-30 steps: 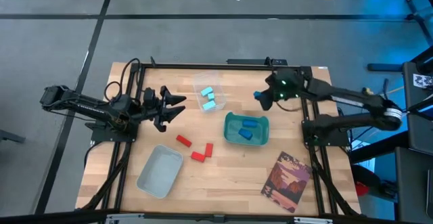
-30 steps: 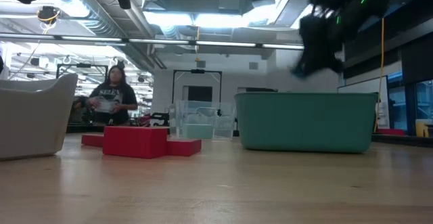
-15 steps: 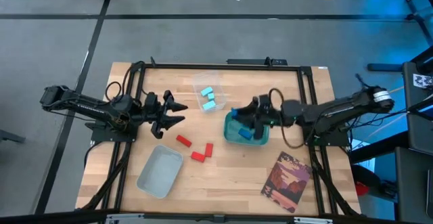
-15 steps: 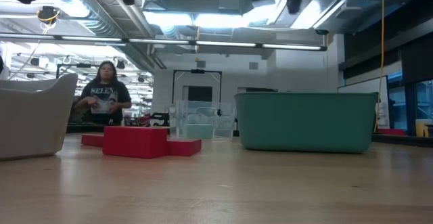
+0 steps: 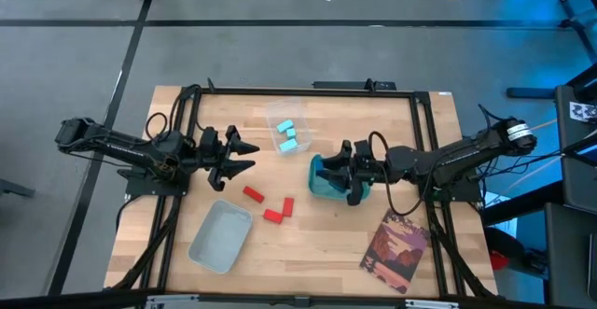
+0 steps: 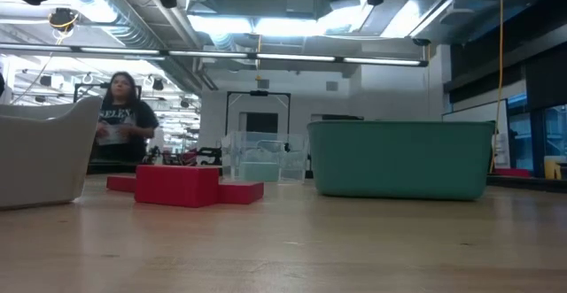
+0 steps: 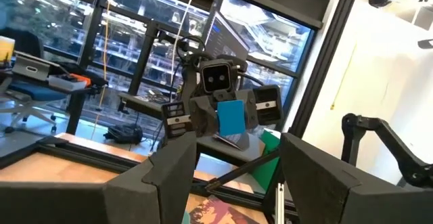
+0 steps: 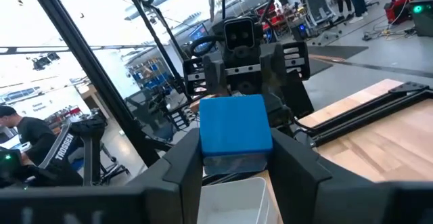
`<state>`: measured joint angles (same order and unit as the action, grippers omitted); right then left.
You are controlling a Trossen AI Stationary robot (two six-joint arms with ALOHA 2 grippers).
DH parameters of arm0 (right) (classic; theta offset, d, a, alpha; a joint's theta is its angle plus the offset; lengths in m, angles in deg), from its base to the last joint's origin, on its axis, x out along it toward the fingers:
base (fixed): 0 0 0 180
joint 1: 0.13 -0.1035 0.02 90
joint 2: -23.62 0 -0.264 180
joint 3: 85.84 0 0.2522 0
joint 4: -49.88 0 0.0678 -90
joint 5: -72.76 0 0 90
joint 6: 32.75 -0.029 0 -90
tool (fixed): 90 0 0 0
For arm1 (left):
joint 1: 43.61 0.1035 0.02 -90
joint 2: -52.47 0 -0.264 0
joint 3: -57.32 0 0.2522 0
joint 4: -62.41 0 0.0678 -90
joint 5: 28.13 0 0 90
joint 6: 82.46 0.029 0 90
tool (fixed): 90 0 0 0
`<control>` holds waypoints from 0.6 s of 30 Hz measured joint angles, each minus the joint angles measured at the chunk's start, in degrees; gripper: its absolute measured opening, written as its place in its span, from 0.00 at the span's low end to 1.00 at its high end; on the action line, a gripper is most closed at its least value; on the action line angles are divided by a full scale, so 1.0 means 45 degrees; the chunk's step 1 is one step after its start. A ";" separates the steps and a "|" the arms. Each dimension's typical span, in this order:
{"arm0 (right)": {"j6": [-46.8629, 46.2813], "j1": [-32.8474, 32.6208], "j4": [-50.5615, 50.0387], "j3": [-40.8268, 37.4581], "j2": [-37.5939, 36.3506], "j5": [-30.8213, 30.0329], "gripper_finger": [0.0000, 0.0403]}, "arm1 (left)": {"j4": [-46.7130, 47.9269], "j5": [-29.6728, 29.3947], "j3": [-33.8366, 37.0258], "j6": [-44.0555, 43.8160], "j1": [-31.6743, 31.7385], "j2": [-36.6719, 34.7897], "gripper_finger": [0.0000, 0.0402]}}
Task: Sort & place blocks by color
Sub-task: Put the blue block into the gray bin
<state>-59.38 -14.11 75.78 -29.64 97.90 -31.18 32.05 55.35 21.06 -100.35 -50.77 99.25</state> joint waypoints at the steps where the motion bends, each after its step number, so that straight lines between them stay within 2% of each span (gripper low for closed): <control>1: 0.0005 0.0000 -0.0005 0.0000 0.0000 0.0005 0.34 | -0.0005 0.0000 0.0000 0.0000 0.0000 0.0000 0.51; 6: -0.0240 0.0005 -0.0011 0.0005 0.0036 0.0005 0.34 | -0.0005 0.0000 0.0000 0.0004 -0.0005 0.0000 0.51; 9: -0.0648 -0.0038 -0.0427 0.0509 0.0639 0.0085 0.34 | -0.0005 0.0000 0.0000 0.0004 -0.0005 0.0000 0.51; 12: -0.0651 -0.0159 -0.1185 0.1700 0.1913 0.0560 0.34 | -0.0010 0.0000 0.0000 0.0004 -0.0005 0.0005 0.51; 18: -0.0357 -0.0351 -0.2706 0.5031 0.5020 0.2353 0.34 | -0.0023 0.0000 0.0000 0.0004 -0.0005 0.0005 0.51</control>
<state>-60.98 -15.69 63.60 -7.00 120.50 -20.59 31.95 55.35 21.06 -100.33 -50.79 99.28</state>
